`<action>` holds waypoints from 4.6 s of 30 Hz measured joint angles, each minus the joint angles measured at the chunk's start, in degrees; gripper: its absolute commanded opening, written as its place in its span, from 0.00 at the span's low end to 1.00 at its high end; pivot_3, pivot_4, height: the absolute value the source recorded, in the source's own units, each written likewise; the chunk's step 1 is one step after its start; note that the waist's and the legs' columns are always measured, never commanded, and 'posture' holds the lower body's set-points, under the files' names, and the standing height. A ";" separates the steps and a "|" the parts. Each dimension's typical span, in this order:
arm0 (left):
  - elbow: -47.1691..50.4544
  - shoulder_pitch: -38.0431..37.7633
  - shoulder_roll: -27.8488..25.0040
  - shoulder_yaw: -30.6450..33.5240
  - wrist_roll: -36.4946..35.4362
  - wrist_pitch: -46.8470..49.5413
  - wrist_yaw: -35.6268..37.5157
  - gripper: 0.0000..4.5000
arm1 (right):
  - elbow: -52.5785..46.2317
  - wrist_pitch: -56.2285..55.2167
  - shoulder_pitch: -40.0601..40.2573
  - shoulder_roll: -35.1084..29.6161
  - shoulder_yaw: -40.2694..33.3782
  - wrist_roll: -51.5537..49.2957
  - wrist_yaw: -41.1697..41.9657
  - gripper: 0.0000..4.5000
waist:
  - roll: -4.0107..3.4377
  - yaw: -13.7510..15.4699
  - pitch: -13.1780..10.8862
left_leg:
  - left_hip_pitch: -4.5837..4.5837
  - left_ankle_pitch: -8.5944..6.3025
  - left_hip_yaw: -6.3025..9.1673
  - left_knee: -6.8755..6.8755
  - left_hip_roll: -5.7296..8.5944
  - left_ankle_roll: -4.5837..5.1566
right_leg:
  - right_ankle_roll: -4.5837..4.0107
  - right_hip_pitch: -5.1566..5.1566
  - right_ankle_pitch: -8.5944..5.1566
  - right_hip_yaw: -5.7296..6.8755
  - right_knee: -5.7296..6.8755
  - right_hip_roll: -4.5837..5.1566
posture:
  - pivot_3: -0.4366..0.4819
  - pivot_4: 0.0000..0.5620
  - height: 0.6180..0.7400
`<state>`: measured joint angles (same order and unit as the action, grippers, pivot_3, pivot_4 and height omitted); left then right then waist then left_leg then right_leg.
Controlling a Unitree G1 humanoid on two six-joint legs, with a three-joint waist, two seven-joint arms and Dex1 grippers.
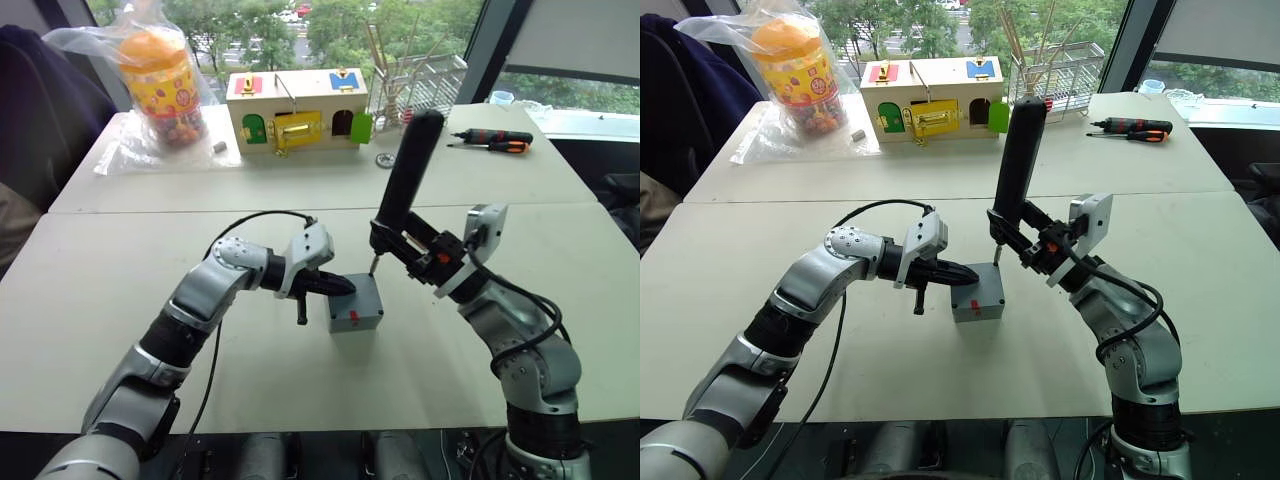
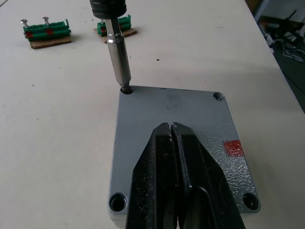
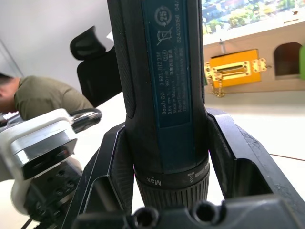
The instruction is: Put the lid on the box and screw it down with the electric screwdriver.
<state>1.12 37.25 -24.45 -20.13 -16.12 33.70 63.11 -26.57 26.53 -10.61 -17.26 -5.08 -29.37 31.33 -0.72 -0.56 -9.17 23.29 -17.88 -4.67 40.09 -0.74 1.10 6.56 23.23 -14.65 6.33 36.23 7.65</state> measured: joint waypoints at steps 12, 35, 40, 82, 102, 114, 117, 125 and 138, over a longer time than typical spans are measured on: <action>0.65 -2.18 0.27 0.71 -0.63 1.20 -2.53 0.00 | 2.51 -6.35 3.41 0.23 1.09 1.03 0.17 0.39 | 0.68 0.00 0.67 | -0.86 -0.18 0.03 -0.07 -0.08 0.21 | -0.09 -0.88 -0.09 0.01 -0.18 0.03 | 0.48 0.27 0.72; 1.20 -3.35 2.06 0.74 -0.84 0.87 -3.60 0.00 | -0.28 2.47 -0.39 -6.12 -2.55 -5.72 -3.37 0.39 | 0.68 0.78 0.81 | -0.73 -0.22 -0.05 -0.03 -0.06 0.26 | -0.17 -0.72 -0.12 -0.04 -0.24 0.19 | 0.48 0.27 0.72; 1.89 -4.38 2.19 1.89 -2.13 0.39 -3.63 0.00 | -0.88 13.84 -12.63 -12.86 -14.09 -20.40 -12.94 0.39 | 0.42 1.40 0.60 | -0.06 -0.19 -0.04 0.05 -0.03 0.24 | -0.18 -0.07 -0.10 0.01 -0.17 0.27 | 0.48 0.27 0.72; 15.27 -5.43 4.06 12.64 -10.76 2.78 -20.42 0.00 | 60.88 50.40 -29.69 -46.31 3.89 -2.35 7.79 0.99 | 0.09 1.36 0.05 | 0.16 -0.16 -0.23 0.22 -0.04 0.23 | -0.14 0.14 -0.07 -0.07 -0.15 0.13 | 0.48 0.27 0.72; 4.64 -6.93 -11.36 2.03 -4.16 0.75 -0.64 0.00 | -5.88 27.11 5.78 -33.30 0.32 -10.69 15.10 0.99 | 0.47 2.74 -0.21 | 0.12 -0.01 0.09 0.25 -0.09 -0.02 | -0.16 -0.02 -0.08 0.16 -0.11 0.04 | 0.48 0.27 0.72; -11.19 -0.66 1.59 1.96 -0.12 -5.77 -2.59 0.00 | -5.91 28.18 5.11 -26.39 6.17 -8.61 9.14 0.99 | 0.52 2.75 -0.22 | 0.13 -0.07 0.09 0.27 -0.08 0.10 | -0.16 0.01 -0.08 0.16 -0.08 0.03 | 0.48 0.27 0.72; -14.58 1.86 4.49 3.49 0.84 -7.90 -4.58 0.00 | -7.35 29.61 4.40 -24.81 7.49 -9.15 7.95 0.99 | 0.52 2.79 -0.22 | 0.13 -0.07 0.08 0.27 -0.08 0.10 | -0.16 0.01 -0.08 0.16 -0.08 0.04 | 0.48 0.27 0.72; -18.12 2.85 2.73 3.62 5.14 -11.82 -5.76 0.00 | -10.42 31.75 2.28 -31.85 4.91 -9.72 9.04 0.99 | 0.56 2.73 -0.24 | 0.14 -0.11 0.07 0.28 -0.08 0.16 | -0.16 0.02 -0.07 0.15 -0.08 0.05 | 0.48 0.27 0.72; -3.05 -5.32 -2.36 2.89 4.19 -3.62 -3.60 0.00 | 4.95 17.62 -5.07 -31.86 14.56 2.93 15.21 0.99 | 0.62 2.80 -0.27 | 0.15 -0.11 0.04 0.35 -0.08 0.17 | -0.16 0.01 -0.07 0.14 -0.07 0.06 | 0.48 0.27 0.72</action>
<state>-1.94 31.92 -26.81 -17.24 -11.93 30.08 59.50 -21.61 44.15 -15.68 -49.12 9.48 -26.44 46.54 -0.09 2.23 -9.44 23.44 -17.99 -4.63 40.44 -0.81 1.27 6.40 23.24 -14.73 6.47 36.16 7.71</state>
